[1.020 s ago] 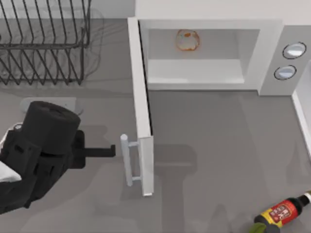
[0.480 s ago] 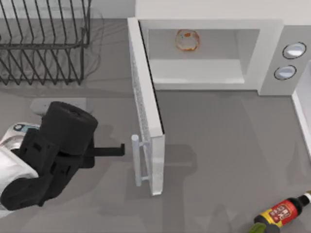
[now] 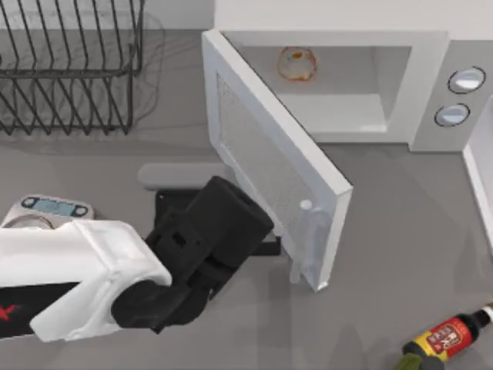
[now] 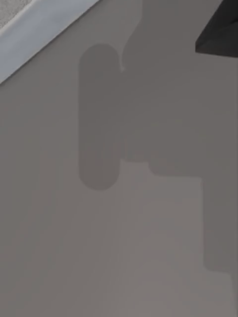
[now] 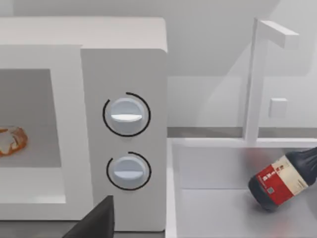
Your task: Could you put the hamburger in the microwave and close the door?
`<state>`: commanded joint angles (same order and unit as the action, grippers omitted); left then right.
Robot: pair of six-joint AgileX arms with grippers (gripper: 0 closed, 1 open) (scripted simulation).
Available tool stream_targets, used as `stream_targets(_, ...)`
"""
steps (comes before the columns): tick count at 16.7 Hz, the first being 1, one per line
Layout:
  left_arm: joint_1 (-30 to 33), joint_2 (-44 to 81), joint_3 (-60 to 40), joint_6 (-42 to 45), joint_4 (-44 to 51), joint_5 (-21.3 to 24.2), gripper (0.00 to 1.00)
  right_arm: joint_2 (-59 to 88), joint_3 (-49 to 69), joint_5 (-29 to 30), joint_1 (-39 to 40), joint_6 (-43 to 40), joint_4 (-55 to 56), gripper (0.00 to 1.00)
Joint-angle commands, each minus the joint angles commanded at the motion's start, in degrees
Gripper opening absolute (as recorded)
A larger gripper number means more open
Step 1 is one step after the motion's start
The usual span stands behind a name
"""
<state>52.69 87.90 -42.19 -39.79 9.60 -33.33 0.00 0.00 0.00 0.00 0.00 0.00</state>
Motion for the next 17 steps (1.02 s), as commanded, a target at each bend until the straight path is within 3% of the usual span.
stream_targets(5,0.6,0.7,-0.8,-0.8,0.7,-0.4,0.00,0.0,0.0,0.0,0.0,0.0,0.0,1.00)
stream_targets(13,8.9,16.1,-19.7,-9.4,8.4,-4.4,0.00,0.0,0.0,0.0,0.0,0.0,0.0,1.00)
stream_targets(17,10.3,17.8,-21.4,-10.8,9.8,-5.2,0.00,0.0,0.0,0.0,0.0,0.0,0.0,1.00)
